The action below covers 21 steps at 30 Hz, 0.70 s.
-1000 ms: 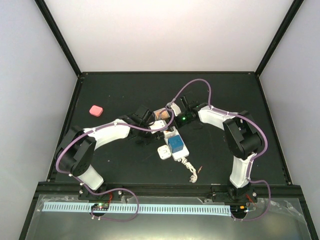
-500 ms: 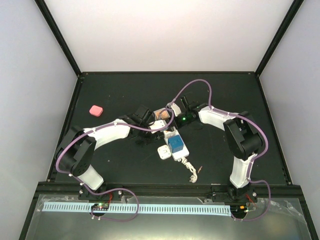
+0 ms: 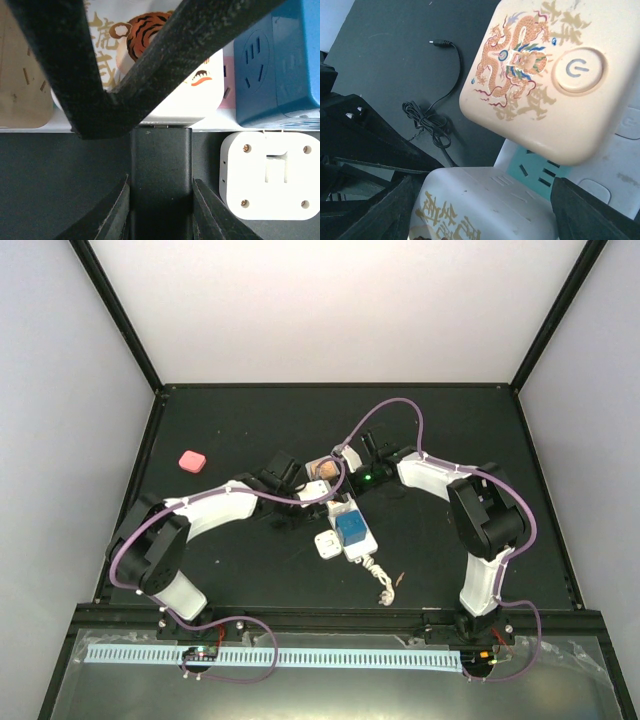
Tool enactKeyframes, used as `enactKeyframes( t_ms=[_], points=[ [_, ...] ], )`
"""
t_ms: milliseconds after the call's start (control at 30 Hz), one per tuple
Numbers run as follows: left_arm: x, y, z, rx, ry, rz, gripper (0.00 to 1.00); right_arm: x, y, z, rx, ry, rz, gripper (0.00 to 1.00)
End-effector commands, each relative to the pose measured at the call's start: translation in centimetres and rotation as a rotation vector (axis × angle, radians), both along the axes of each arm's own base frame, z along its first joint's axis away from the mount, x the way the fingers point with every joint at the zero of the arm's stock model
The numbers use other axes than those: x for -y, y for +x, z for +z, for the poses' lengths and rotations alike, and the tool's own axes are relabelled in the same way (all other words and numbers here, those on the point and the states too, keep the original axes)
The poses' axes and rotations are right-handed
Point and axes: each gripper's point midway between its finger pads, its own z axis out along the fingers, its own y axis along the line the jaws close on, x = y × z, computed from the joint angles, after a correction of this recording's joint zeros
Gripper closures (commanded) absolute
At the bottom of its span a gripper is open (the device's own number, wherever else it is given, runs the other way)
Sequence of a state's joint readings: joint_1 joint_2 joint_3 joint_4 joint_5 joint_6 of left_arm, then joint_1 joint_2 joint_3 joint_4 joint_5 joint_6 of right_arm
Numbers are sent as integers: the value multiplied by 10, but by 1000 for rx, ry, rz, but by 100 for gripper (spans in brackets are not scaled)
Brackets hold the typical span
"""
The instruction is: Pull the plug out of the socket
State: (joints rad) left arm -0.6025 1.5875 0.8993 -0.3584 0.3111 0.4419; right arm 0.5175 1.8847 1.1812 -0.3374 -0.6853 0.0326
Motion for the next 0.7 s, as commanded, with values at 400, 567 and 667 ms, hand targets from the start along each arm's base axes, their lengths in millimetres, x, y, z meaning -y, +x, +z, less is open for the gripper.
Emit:
enactKeyframes(
  t_ms=[400, 567, 667],
  points=[
    [-31, -8, 3, 30, 57, 3, 77, 56, -9, -77, -71, -312, -87, 26],
    [-34, -8, 8, 36, 56, -4, 77, 55, -9, -76, -67, -311, -87, 26],
    [-39, -9, 13, 33, 50, 4, 78, 53, -10, -73, -69, -294, -77, 26]
  ],
)
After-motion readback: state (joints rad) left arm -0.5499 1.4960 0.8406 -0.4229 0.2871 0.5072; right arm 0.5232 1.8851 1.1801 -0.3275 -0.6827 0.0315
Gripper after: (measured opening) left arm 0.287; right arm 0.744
